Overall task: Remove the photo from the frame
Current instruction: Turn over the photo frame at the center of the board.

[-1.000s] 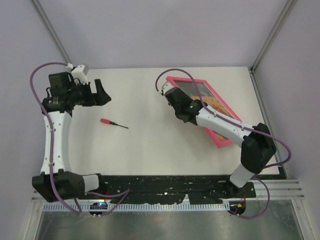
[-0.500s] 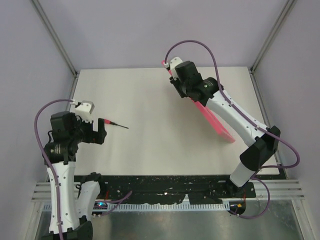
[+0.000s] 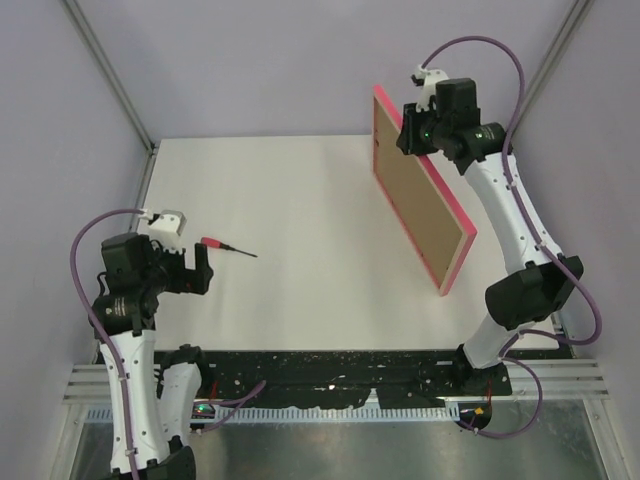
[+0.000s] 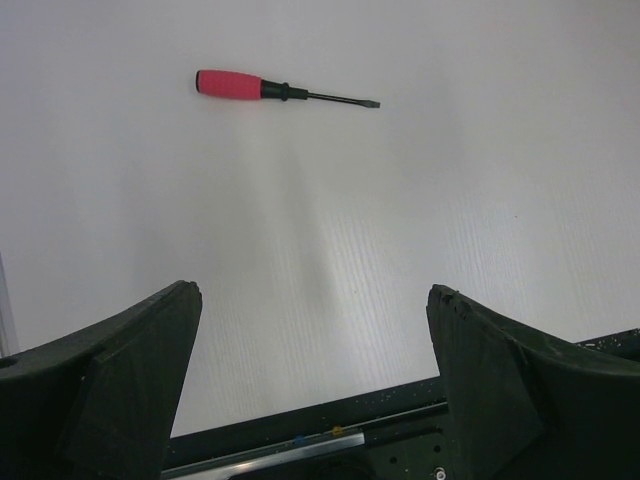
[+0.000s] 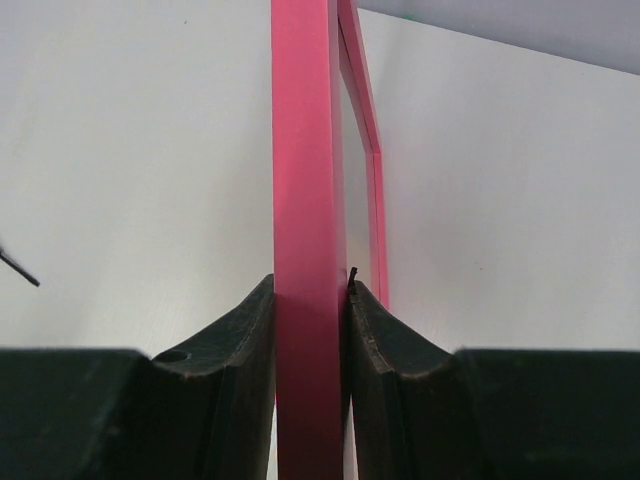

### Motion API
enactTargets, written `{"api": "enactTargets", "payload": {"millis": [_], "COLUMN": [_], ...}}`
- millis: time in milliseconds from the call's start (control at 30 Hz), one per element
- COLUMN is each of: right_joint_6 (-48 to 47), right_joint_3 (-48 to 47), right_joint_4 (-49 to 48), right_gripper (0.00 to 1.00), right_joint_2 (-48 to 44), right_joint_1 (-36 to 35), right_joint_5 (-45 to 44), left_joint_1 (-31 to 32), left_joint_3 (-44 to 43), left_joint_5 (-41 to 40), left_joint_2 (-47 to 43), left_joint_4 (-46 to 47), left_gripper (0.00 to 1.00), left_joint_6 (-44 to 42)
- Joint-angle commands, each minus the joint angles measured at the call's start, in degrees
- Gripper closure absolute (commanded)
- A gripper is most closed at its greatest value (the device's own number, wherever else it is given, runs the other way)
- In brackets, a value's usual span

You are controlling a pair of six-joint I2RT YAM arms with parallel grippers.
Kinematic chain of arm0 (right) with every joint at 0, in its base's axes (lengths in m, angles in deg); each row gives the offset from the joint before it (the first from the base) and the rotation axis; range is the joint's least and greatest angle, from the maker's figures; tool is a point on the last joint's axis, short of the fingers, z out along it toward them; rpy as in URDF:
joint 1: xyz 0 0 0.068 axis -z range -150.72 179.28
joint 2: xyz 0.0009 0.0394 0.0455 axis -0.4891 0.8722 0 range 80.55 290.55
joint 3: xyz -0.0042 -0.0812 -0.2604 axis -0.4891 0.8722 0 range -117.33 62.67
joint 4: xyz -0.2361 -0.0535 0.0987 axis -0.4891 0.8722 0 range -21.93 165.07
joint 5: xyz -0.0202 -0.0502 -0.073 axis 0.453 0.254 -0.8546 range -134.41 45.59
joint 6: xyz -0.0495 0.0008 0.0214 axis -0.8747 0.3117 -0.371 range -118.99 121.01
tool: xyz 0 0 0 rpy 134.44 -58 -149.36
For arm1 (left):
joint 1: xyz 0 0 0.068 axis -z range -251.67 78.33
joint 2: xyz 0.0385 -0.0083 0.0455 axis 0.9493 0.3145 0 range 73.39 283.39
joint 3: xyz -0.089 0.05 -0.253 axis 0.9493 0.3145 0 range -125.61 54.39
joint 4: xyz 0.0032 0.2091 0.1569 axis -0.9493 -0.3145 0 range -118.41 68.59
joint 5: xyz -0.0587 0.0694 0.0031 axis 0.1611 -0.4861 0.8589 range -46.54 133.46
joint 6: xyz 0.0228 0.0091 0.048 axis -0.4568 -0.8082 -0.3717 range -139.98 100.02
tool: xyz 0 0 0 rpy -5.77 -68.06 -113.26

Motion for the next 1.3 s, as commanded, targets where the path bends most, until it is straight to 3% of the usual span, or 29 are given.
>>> {"api": "enactTargets", "payload": {"millis": [0, 267, 667, 800, 1267], "right_joint_6": [6.78, 8.45, 7.75, 9.15, 13.90], "right_joint_3": [0.56, 5.65, 28.14, 32.63, 42.83], "right_joint_4": [1.30, 0.51, -8.10, -10.74, -24.09], "right_gripper": [0.92, 0.92, 0.92, 0.92, 0.92], "right_joint_2": [0.54, -0.33, -8.95, -8.51, -5.09], "right_joint_1": [7.43, 19.90, 31.00, 36.18, 38.83], "right_joint_5": [10.73, 20.05, 27.44, 35.16, 43.53], "left_joint_1": [-1.79, -5.13, -6.54, -6.98, -7.86], "left_joint_3": [1.47, 2.44, 3.23, 3.24, 3.32], "left_joint_5": [3.24, 7.02, 9.65, 10.27, 11.59], "left_joint_2": [-0.66, -1.63, -1.71, -1.80, -2.15], "left_joint_4": [3.00, 3.71, 3.89, 3.54, 3.36], "left_gripper": [0.00, 0.00, 0.00, 0.00, 0.00], "left_joint_6": [0.30, 0.92, 0.66, 0.57, 0.74]}}
